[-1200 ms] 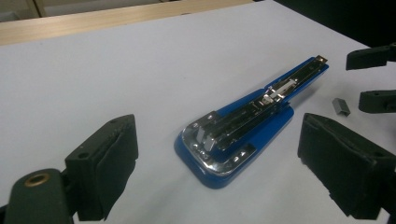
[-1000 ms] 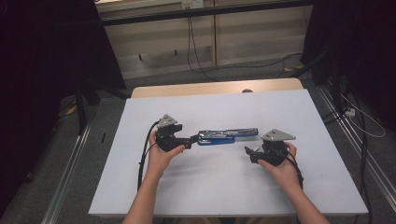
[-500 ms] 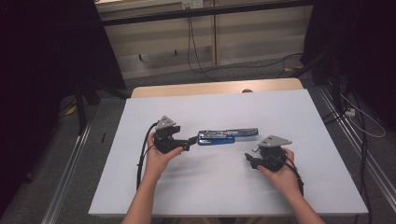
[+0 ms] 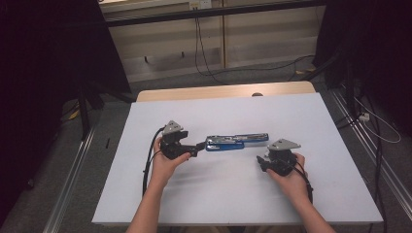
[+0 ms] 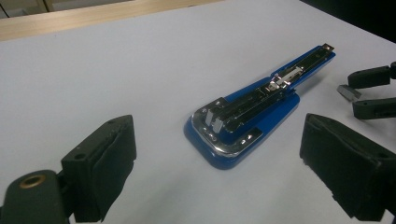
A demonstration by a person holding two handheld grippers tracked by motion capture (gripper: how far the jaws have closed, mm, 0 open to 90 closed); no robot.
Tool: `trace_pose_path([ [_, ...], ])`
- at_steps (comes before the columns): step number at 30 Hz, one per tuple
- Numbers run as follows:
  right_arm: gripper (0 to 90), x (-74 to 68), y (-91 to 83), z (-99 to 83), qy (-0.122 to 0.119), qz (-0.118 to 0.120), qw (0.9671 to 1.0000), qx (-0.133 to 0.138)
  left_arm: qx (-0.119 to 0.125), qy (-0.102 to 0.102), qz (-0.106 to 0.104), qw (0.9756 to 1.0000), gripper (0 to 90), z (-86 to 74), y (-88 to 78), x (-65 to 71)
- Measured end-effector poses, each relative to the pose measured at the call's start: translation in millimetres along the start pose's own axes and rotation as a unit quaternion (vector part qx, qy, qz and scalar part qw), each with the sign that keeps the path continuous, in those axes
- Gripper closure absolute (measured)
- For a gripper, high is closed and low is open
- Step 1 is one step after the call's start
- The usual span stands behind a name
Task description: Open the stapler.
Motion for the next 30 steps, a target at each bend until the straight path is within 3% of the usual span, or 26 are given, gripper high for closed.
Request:
trace_pose_path([
  [12,68.8,9.1,-1.9,-3.2,0.010,0.001,0.9999,-0.002,0.004,-0.002,0.005,1.0000,11.0,1.7,-4.0,-3.4],
  [16,78.5,13.9,-3.2,-5.7,0.021,0.017,0.9996,-0.001,0.006,-0.001,0.004,1.0000,11.0,2.2,-5.0,-3.3],
  [20,78.7,15.2,-3.2,-6.2,0.017,0.026,0.9995,-0.003,0.007,-0.001,0.006,1.0000,11.0,2.6,-6.7,-3.3],
  [25,77.7,18.2,-2.2,-6.5,0.031,0.043,0.9986,0.001,0.007,0.003,0.007,0.9999,10.9,3.1,-8.8,-4.3],
  [30,78.6,18.5,-1.1,-5.5,0.018,0.048,0.9987,-0.003,0.006,0.003,0.007,1.0000,10.7,2.7,-10.6,-3.9],
])
Point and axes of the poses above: each handheld gripper's, and its own axes: y roughly forward along the jaws, z roughly out of its top, x roughly to its right, the point moved 7 cm from there along y, roughly forward along the jaws, and after that the axes turned 9 degrees about -y, right-handed, at the moved point
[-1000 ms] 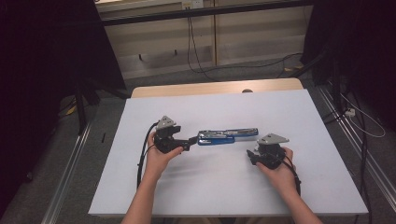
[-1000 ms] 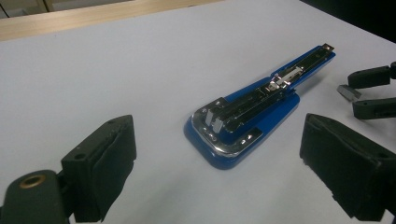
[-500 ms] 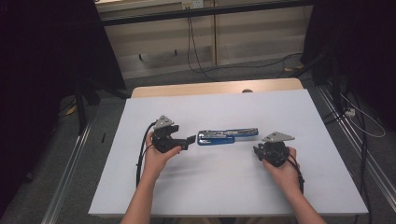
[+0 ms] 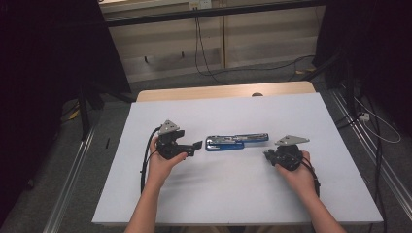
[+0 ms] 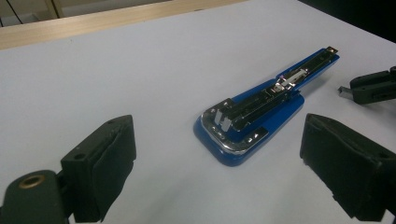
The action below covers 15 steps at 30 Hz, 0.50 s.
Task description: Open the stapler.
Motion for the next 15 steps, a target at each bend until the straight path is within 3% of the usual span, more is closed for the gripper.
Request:
trace_pose_path([
  [15,79.1,-0.8,-4.0,4.5,-0.001,0.027,0.9995,0.015,0.000,0.000,0.003,1.0000,8.8,0.9,-8.6,-4.3],
])
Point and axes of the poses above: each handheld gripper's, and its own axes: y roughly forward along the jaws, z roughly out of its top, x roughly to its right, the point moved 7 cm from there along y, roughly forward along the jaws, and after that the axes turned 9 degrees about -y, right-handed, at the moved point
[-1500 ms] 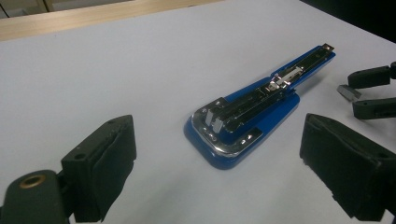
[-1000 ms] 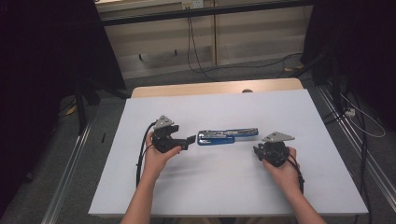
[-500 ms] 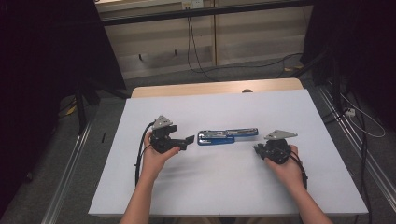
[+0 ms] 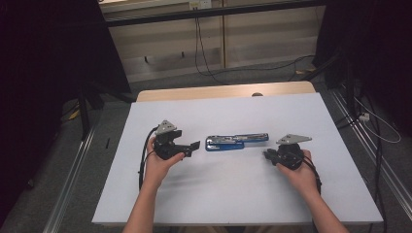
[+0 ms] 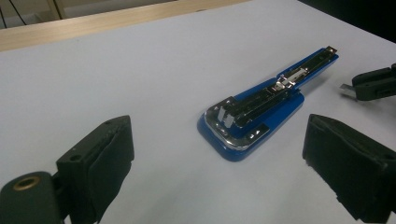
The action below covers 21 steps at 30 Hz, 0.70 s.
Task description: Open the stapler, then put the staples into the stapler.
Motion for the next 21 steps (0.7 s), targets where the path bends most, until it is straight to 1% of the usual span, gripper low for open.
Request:
trace_pose_path([
  [3,79.1,-3.7,-2.9,5.1,-0.008,0.006,0.9999,0.006,0.003,-0.008,0.000,1.0000,8.7,0.3,-2.3,-2.7],
  [7,79.1,-7.6,-5.4,10.4,-0.021,0.015,0.9996,0.012,0.007,-0.009,0.006,0.9999,7.5,1.0,-4.6,-5.9],
  [10,79.1,-9.4,-6.2,14.9,-0.026,0.023,0.9992,0.019,0.007,-0.009,0.005,0.9999,7.2,1.4,-6.0,-6.0],
  [13,79.1,-9.5,-7.2,19.7,-0.032,0.034,0.9986,0.025,0.006,-0.008,0.008,0.9999,6.6,0.5,-7.8,-6.2],
  [14,79.1,-8.9,-7.5,21.1,-0.036,0.034,0.9984,0.026,0.003,-0.004,0.010,0.9999,6.5,0.0,-8.7,-7.0],
  [16,79.1,-8.2,-8.6,23.8,-0.040,0.039,0.9980,0.029,0.007,-0.006,0.012,0.9999,6.0,-0.4,-9.7,-7.2],
  [18,79.1,-7.3,-10.0,27.4,-0.038,0.048,0.9976,0.033,0.001,0.002,0.015,0.9999,5.8,-1.5,-11.0,-8.6],
  [19,79.1,-7.1,-10.2,28.6,-0.039,0.052,0.9973,0.034,0.005,-0.003,0.020,0.9998,5.7,-1.3,-11.5,-9.0],
  [20,79.1,-6.4,-10.7,30.5,-0.039,0.054,0.9972,0.034,0.006,-0.005,0.019,0.9998,5.5,-1.4,-12.2,-9.1],
  [21,79.1,-6.0,-11.0,32.1,-0.042,0.056,0.9970,0.033,0.003,-0.002,0.017,0.9998,5.5,-1.8,-12.8,-9.3],
])
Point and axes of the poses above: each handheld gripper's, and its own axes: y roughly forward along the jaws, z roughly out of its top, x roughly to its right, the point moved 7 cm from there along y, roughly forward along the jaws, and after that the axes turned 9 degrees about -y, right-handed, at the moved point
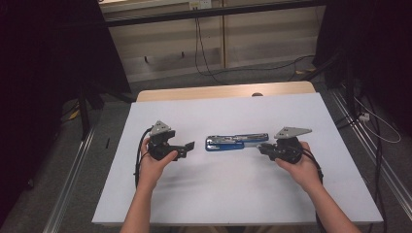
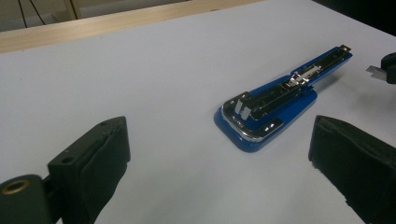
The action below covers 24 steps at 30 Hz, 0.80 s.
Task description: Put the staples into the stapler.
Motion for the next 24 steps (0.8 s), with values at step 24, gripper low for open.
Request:
trace_pose_path([
  [24,79.1,2.7,18.6,41.1,-0.025,0.045,0.9985,0.021,-0.003,-0.002,-0.005,1.0000,5.1,-3.6,-2.9,-3.7],
])
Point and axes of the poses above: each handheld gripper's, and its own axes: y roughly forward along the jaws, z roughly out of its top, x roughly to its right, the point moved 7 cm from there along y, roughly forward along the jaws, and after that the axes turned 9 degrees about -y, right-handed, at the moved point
